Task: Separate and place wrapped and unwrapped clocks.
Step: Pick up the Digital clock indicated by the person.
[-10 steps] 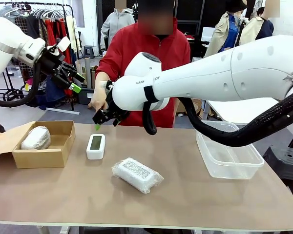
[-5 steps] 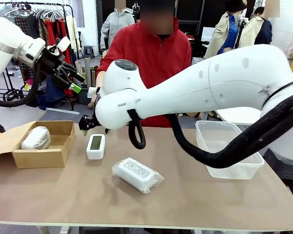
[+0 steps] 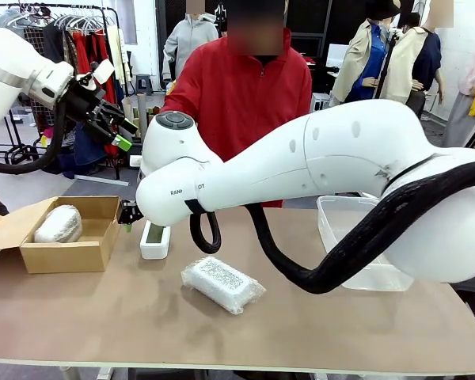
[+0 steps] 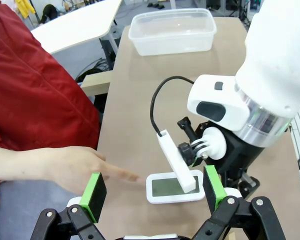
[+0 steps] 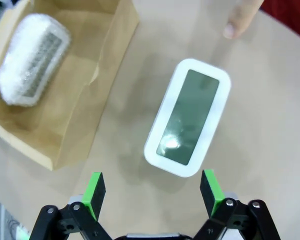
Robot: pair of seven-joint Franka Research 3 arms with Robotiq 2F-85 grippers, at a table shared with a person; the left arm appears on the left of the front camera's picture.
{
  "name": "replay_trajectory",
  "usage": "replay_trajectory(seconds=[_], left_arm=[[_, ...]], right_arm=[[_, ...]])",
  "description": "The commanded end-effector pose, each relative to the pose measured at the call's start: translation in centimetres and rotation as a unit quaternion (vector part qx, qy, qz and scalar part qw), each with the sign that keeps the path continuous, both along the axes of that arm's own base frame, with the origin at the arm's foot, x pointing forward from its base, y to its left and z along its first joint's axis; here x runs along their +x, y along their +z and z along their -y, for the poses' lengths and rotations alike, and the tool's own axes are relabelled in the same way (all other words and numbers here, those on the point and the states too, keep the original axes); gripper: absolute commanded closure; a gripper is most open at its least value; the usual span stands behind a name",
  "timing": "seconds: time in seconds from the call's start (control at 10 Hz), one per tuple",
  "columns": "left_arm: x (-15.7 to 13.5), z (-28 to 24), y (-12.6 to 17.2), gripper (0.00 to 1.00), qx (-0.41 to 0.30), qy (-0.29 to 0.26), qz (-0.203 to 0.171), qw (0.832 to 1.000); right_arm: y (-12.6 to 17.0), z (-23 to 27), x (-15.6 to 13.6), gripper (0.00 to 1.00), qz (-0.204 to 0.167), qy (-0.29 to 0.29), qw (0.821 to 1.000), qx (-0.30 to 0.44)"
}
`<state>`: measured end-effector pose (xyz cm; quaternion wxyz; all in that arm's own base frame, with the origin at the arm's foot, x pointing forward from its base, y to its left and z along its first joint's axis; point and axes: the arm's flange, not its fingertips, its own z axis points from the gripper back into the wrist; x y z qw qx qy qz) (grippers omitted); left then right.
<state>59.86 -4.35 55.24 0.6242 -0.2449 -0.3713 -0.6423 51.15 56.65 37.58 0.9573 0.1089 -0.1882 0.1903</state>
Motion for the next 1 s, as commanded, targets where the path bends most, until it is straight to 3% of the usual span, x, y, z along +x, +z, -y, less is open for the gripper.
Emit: replay_trajectory(seconds=[0.0, 0.9], left_arm=[[-0.1, -0.1, 0.0, 0.00, 0.000, 0.000, -0.001, 1.000], [-0.1, -0.1, 0.0, 0.00, 0.000, 0.000, -0.001, 1.000]], right_arm=[[-0.9, -0.7, 0.6, 0.00, 0.023, -0.043, 0.999, -0.020], [-4.4, -0.6, 4.8, 0.00, 0.030, -0.089, 0.996, 0.005]])
